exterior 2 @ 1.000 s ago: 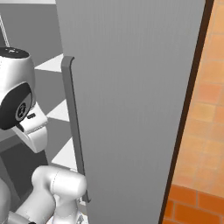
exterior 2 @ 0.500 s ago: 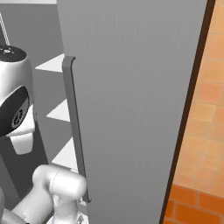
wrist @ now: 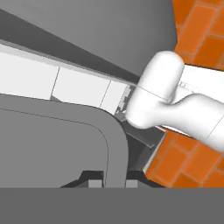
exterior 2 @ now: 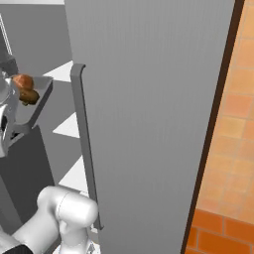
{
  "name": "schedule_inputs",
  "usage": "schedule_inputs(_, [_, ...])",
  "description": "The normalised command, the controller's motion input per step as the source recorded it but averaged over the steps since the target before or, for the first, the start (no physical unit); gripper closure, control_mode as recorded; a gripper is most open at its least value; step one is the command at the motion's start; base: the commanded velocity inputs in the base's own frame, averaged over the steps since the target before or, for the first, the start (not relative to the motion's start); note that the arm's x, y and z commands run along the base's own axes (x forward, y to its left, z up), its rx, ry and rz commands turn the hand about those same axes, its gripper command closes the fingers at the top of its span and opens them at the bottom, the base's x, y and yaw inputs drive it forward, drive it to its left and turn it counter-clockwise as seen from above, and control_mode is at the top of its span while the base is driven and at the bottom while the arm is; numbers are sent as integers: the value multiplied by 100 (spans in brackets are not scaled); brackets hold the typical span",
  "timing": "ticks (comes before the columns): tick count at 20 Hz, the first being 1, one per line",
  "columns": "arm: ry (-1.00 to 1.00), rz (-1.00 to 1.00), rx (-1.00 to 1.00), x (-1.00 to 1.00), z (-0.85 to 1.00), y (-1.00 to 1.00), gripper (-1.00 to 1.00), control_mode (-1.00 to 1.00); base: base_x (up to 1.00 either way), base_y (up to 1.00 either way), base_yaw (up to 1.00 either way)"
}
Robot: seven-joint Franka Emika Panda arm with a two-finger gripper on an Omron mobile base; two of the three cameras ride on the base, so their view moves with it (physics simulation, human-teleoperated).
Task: Take the meat container that has the chicken drumstick and place it on the second highest rack of the freezer. Then take the vegetable container that has the mushroom and onion and place it on the highest rack of the freezer.
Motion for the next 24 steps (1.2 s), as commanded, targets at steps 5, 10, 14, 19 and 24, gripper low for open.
schedule_inputs(5, [0,-1,0,71,38,8,100,-100,0,0,0])
schedule_inputs(10, [0,-10,0,71,5,16,100,-100,0,0,0])
schedule_inputs(14, [-14,-18,0,62,0,2,100,-100,0,0,0])
schedule_inputs(19, [-20,-9,0,54,0,7,100,-100,0,0,0])
schedule_inputs(24, [-2,-1,0,61,0,1,100,-100,0,0,0])
